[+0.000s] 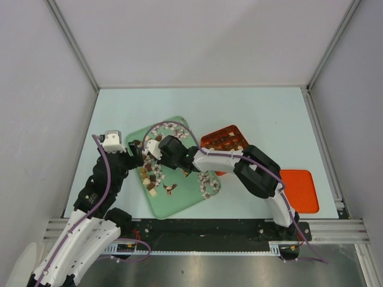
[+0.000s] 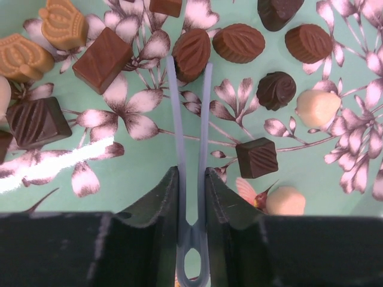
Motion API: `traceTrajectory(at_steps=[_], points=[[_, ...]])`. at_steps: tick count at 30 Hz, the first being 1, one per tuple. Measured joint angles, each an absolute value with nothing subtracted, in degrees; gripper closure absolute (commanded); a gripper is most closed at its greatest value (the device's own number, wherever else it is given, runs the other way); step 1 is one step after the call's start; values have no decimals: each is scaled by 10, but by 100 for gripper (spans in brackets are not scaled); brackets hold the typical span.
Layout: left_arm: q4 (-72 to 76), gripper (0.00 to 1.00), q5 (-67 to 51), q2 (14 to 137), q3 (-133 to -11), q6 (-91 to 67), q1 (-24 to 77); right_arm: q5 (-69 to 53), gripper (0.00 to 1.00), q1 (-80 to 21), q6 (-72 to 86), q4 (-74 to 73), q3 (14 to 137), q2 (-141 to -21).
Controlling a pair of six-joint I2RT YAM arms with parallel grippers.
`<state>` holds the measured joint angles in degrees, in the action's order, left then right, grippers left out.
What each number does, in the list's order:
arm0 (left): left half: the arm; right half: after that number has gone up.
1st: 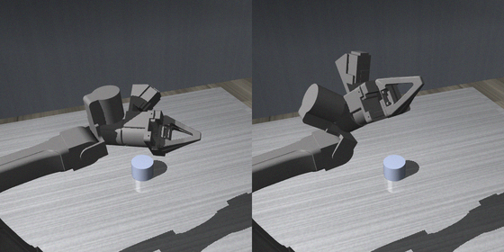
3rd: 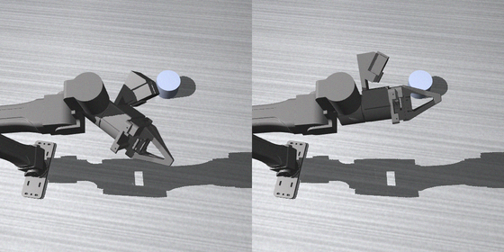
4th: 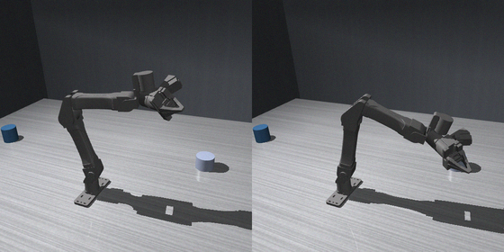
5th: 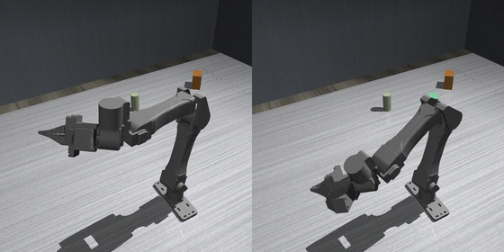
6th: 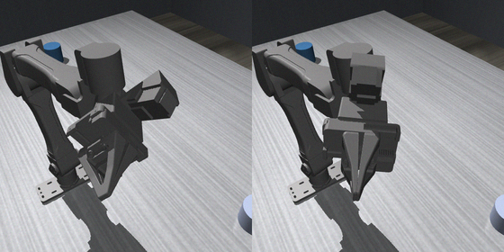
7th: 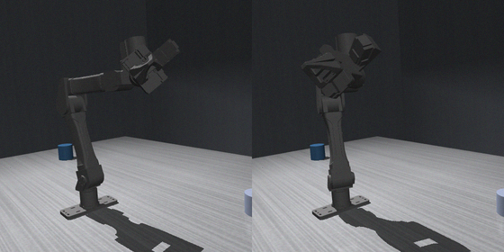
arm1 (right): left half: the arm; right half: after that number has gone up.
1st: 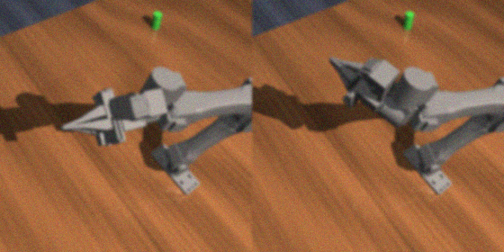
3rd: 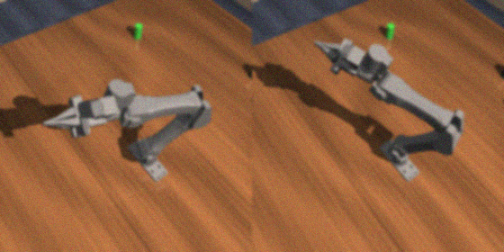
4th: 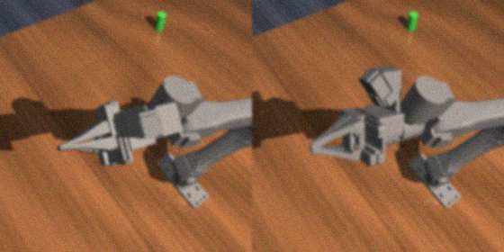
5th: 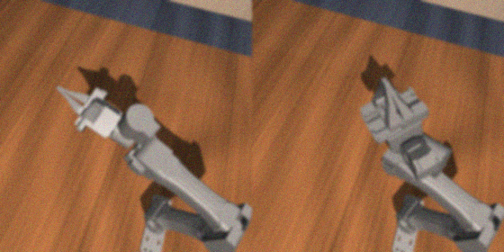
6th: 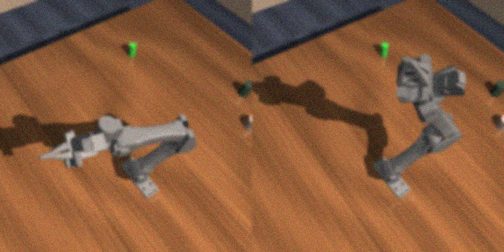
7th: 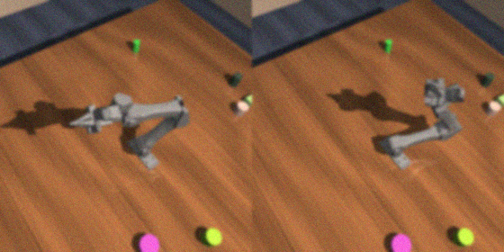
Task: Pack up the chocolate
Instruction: Pick up the fake chocolate from the plate.
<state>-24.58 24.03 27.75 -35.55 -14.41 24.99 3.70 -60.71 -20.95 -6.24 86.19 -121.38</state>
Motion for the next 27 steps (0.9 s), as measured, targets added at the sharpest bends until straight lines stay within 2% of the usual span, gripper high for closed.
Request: traceTrajectory(at_steps=[9,27], points=[[-246,20,240,277,-356,-144,250,42,89,-608,-204,-67,853,-1206],[-246,20,235,277,-356,-143,250,63,92,-611,-142,-149,698,-993]])
